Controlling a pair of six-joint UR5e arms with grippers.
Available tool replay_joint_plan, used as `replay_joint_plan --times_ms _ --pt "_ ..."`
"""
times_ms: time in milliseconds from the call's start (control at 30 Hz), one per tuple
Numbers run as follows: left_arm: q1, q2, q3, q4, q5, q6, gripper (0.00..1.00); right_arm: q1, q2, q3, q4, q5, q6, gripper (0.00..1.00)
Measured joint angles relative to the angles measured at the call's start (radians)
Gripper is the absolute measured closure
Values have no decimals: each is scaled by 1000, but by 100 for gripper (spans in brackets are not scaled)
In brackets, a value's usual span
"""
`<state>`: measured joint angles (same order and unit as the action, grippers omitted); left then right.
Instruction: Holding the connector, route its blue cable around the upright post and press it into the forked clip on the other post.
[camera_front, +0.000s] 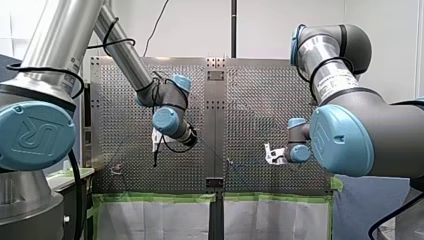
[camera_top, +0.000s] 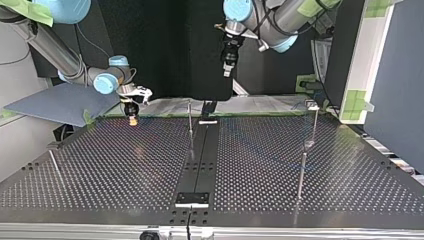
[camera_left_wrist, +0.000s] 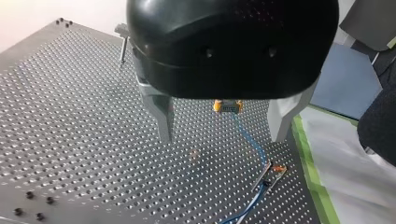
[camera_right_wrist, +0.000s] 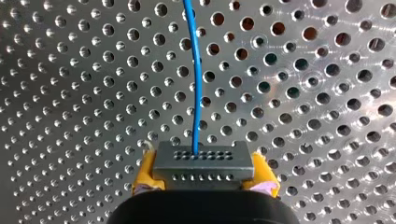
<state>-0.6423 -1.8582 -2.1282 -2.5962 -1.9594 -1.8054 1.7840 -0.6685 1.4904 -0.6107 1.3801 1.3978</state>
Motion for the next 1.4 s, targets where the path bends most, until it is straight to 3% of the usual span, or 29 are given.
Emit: replay_joint_plan --times_ms 467,733,1100,1400 --pt "22 116 -116 104 4 -66 0 -1 0 0 0 1 -2 100" --pt "24 183 -183 171 4 -73 0 -6 -12 0 11 32 -23 100" --pt "25 272 -268 260 7 -68 0 -10 -95 1 44 50 -26 100" --pt "25 326 -279 341 9 -65 0 -11 -159 2 68 70 -19 100"
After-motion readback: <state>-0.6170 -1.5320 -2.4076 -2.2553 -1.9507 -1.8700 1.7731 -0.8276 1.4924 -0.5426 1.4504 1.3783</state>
